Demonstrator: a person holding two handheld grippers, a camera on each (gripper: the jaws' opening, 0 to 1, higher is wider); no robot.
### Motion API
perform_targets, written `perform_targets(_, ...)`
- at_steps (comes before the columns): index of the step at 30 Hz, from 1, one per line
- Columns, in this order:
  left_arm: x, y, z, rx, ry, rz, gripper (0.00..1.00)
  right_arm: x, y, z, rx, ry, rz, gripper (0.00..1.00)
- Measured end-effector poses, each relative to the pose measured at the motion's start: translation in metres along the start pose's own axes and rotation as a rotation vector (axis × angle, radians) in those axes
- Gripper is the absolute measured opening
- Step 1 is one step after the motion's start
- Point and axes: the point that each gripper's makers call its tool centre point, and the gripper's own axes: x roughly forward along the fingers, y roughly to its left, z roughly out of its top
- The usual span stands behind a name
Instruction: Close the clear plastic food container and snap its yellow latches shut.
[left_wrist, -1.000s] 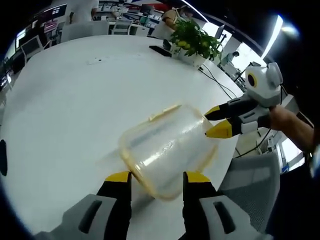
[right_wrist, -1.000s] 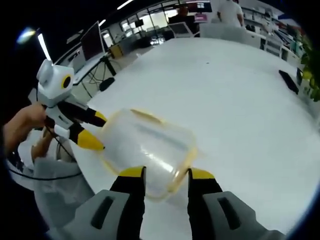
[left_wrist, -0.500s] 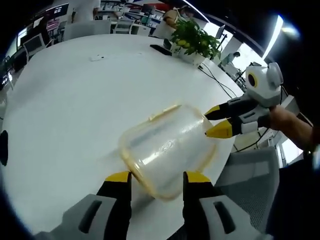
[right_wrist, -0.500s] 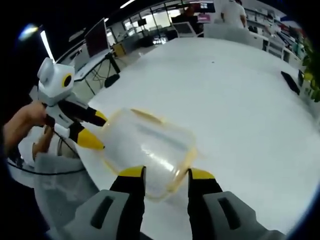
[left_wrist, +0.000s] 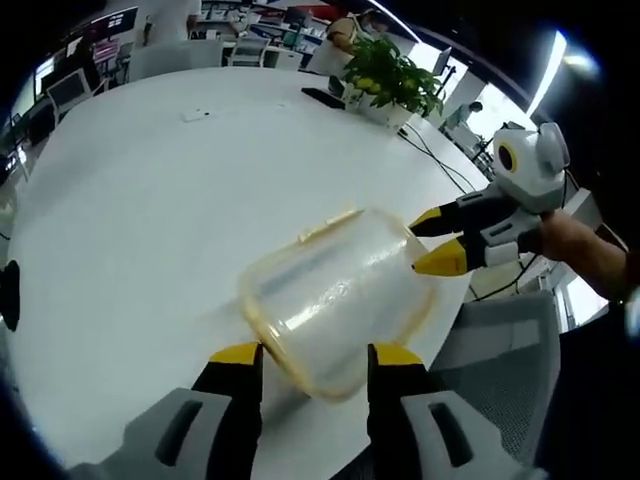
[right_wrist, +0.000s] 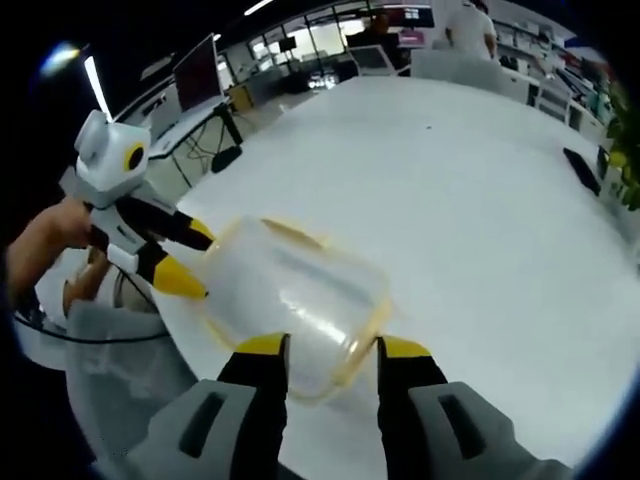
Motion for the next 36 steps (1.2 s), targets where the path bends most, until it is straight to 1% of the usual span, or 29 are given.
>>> perform_targets(3,-0.003,-0.001,0.000,0.053,-0.001,0.004,0.35,-0.003,-0.001,0.004,-0.024,-0.016,-0.008,0.31)
perform_targets(5,-0.005,0.000,-0.001,0.074,0.003,0.003,0.34,-0.005,-0.001,0.007,-0.042,-0.023,-0.008,0.32)
perform_targets(8,-0.009,-0.002,0.000,0.094,-0.002,-0.001,0.34,-0.008,-0.001,0.013,-0.102,-0.038,-0.013,0.33)
perform_targets(11,-0.013,-0.003,0.004,0.119,-0.011,0.003,0.35,-0.009,0.001,0.017,-0.136,-0.048,0.006,0.32)
perform_targets(14,-0.016,-0.003,0.006,0.157,-0.001,0.010,0.35,-0.009,0.005,0.022,-0.169,-0.061,0.034,0.32)
perform_targets(20,-0.022,-0.005,0.015,0.204,-0.021,0.017,0.34,-0.008,0.011,0.029,-0.216,-0.066,0.071,0.28)
perform_targets(24,-0.022,-0.011,0.021,0.261,-0.039,0.000,0.33,-0.005,0.015,0.036,-0.269,-0.073,0.099,0.25)
perform_targets(28,-0.019,-0.017,0.025,0.299,-0.049,-0.019,0.31,-0.002,0.021,0.040,-0.284,-0.076,0.136,0.23)
perform_targets(32,-0.015,-0.022,0.027,0.327,-0.049,-0.040,0.27,0.002,0.026,0.043,-0.320,-0.071,0.161,0.20)
perform_targets(36,-0.011,-0.030,0.030,0.371,-0.047,-0.069,0.24,0.008,0.029,0.048,-0.345,-0.071,0.194,0.17)
